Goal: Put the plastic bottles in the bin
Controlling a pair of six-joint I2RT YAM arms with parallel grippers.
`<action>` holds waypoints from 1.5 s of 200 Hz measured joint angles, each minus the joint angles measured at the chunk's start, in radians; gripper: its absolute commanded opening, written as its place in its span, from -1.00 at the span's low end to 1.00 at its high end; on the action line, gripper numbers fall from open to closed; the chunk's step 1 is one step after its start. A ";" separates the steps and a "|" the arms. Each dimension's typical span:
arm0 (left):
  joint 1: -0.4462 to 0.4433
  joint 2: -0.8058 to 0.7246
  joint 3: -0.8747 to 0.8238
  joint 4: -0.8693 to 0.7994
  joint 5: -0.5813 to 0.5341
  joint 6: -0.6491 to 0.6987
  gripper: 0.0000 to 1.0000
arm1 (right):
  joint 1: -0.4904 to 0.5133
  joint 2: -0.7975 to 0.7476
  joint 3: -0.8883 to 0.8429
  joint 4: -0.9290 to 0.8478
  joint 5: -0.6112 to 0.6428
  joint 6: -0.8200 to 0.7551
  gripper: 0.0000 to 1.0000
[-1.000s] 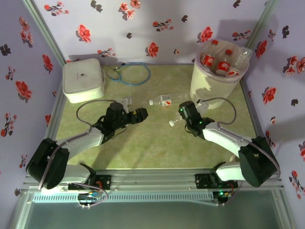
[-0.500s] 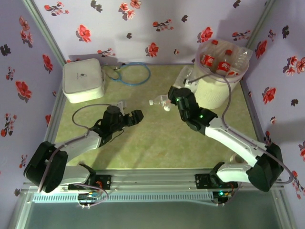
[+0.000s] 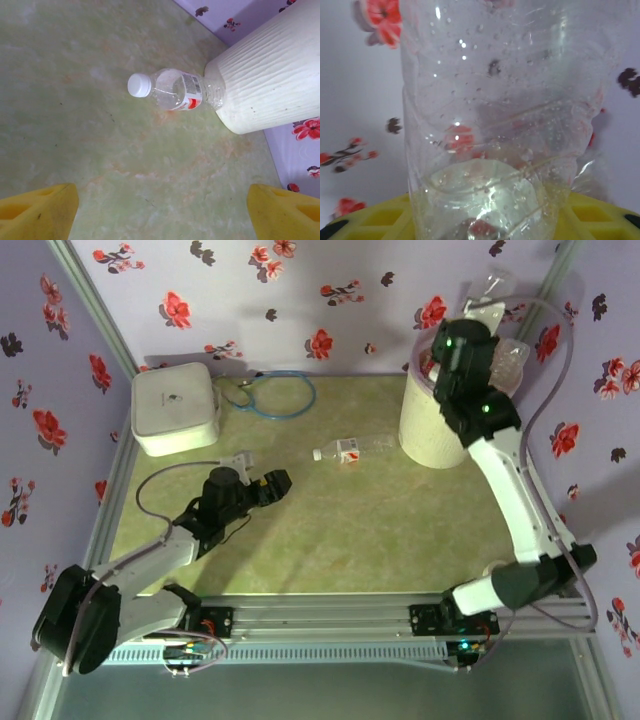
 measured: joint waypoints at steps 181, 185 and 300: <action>0.006 -0.072 -0.014 -0.105 -0.029 0.004 0.76 | -0.281 0.642 0.622 -0.759 -0.398 0.118 0.24; 0.006 -0.069 -0.014 -0.105 -0.029 0.004 0.76 | -0.282 0.644 0.624 -0.763 -0.410 0.118 0.24; 0.006 -0.051 -0.014 -0.105 -0.029 0.004 0.76 | -0.266 0.668 0.589 -0.729 -0.790 0.136 0.27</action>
